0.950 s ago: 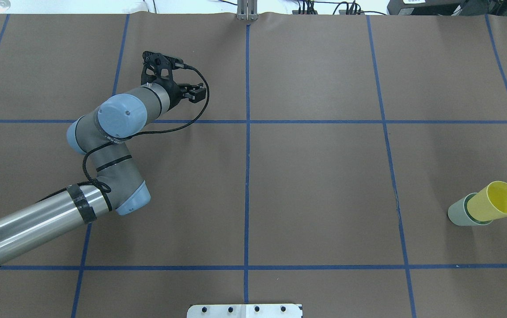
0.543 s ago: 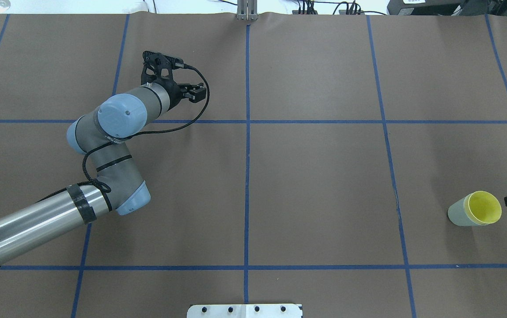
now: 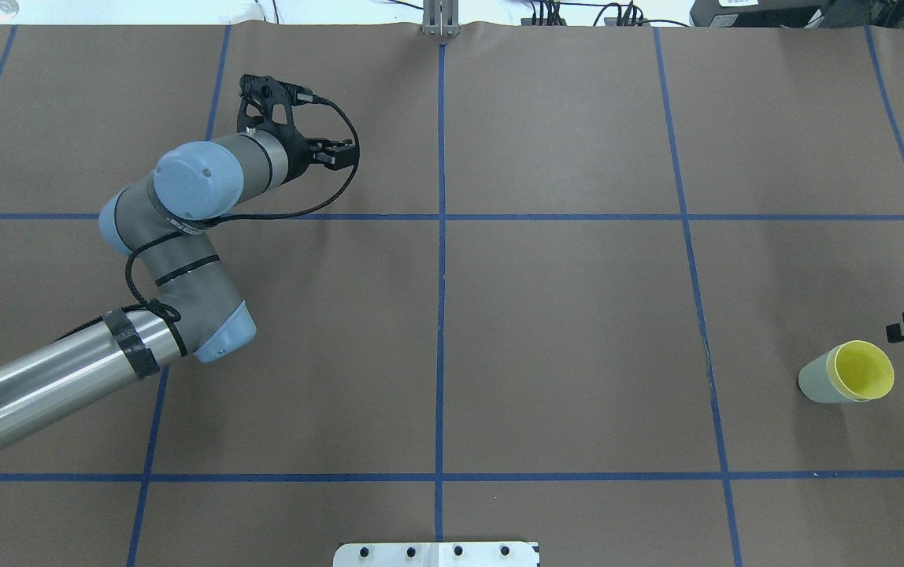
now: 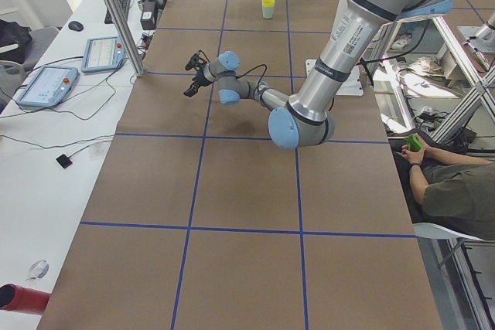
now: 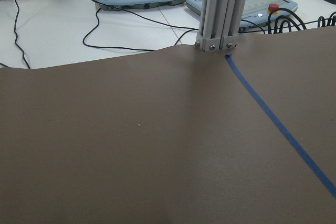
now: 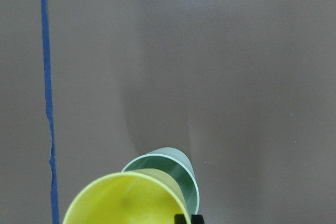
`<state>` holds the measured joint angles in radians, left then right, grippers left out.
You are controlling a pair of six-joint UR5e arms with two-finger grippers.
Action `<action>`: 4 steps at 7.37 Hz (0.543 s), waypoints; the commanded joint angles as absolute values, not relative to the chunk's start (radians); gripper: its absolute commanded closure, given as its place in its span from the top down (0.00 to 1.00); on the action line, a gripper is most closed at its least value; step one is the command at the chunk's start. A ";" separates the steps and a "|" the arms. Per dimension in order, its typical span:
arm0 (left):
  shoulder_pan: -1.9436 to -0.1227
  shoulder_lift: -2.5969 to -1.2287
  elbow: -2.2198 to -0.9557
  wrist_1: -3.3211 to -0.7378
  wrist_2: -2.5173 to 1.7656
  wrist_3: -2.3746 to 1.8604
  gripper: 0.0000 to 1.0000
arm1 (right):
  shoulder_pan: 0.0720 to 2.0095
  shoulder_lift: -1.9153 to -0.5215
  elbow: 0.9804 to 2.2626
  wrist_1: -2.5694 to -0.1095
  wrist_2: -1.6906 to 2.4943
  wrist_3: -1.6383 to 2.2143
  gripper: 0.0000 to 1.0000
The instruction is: Transfer and stack yellow cup on green cup
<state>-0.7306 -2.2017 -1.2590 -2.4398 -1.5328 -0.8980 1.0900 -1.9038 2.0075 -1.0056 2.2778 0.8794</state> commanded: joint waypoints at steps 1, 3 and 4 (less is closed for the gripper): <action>-0.845 -2.157 -1.413 -2.134 -1.708 -0.900 0.99 | 1.149 -1.737 1.880 -1.011 2.273 0.876 1.00; -0.986 -2.093 -1.547 -1.862 -1.903 -0.774 0.99 | 1.208 -1.631 1.798 -1.096 2.279 0.746 1.00; -1.067 -2.009 -1.599 -1.821 -2.015 -0.618 0.99 | 1.253 -1.541 1.796 -1.270 2.283 0.618 1.00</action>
